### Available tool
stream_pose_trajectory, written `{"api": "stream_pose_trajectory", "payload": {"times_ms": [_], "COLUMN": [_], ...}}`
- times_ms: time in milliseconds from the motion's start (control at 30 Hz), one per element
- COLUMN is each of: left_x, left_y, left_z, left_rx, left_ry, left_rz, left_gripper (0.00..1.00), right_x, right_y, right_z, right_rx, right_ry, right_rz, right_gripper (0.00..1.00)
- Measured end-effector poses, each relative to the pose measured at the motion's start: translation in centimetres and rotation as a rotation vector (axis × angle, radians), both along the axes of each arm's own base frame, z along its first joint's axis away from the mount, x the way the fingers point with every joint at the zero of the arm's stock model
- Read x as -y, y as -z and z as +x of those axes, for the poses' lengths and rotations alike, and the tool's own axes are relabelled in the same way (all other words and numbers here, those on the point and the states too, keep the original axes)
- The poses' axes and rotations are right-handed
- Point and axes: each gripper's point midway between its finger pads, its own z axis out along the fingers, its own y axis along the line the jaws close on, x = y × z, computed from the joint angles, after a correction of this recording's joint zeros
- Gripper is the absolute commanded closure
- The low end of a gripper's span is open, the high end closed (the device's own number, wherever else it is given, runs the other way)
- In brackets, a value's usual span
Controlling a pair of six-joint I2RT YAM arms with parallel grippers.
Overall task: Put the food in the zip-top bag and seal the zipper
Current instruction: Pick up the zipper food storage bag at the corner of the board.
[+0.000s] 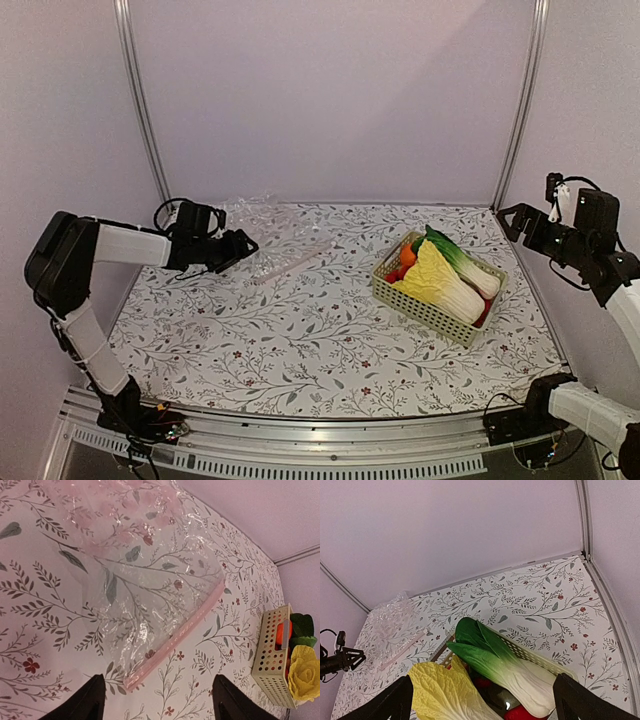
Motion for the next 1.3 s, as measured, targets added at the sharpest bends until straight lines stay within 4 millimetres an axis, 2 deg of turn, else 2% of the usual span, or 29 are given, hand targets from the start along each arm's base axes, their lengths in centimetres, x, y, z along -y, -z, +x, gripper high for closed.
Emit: {"api": "stream_pose_trajectory", "payload": {"times_ms": [167,267,367,500,533,600,633,900,1033,1233,1300], "left_x": [1.3,1.5,1.0,0.2,0.0,-0.3,-0.4,-0.3,-0.1,0.3,0.5], "left_y": [1.4,2.4,3.5,3.8,4.0,4.4,4.6,5.7,6.3,7.0,6.8], "left_z": [3.0,3.6,3.7,4.0,3.9,3.7,3.6,3.6,3.9,4.3,4.4], "left_rx": [-0.001,-0.015,-0.037,-0.032,-0.035,-0.044,-0.049,-0.072,-0.080,-0.089,-0.082], "left_ry": [-0.010,-0.023,-0.051,-0.094,-0.102,-0.116,-0.121,-0.122,-0.122,-0.112,-0.107], "left_rz": [-0.043,-0.049,-0.027,0.001,0.006,0.016,0.017,0.009,0.003,-0.011,-0.019], "left_gripper": [0.36,0.36,0.36,0.35,0.38,0.48,0.49,0.50,0.54,0.71,0.82], "right_x": [-0.2,-0.3,-0.4,-0.4,-0.4,-0.4,-0.4,-0.5,-0.5,-0.5,-0.6], "right_y": [0.1,0.1,0.2,0.0,-0.1,-0.3,-0.3,0.0,0.0,0.0,-0.2], "right_z": [-0.2,-0.4,-0.4,-0.5,-0.5,-0.5,-0.5,-0.4,-0.4,-0.5,-0.5], "right_rx": [-0.007,-0.009,-0.016,-0.018,-0.016,-0.011,-0.010,-0.023,-0.024,-0.029,-0.026], "right_ry": [-0.009,-0.016,-0.021,-0.022,-0.022,-0.023,-0.023,-0.029,-0.029,-0.030,-0.030], "right_rz": [0.008,0.013,0.014,0.015,0.014,0.015,0.015,0.017,0.016,0.016,0.016], "right_gripper": [0.01,0.01,0.01,0.01,0.01,0.01,0.01,0.02,0.01,0.01,0.02]}}
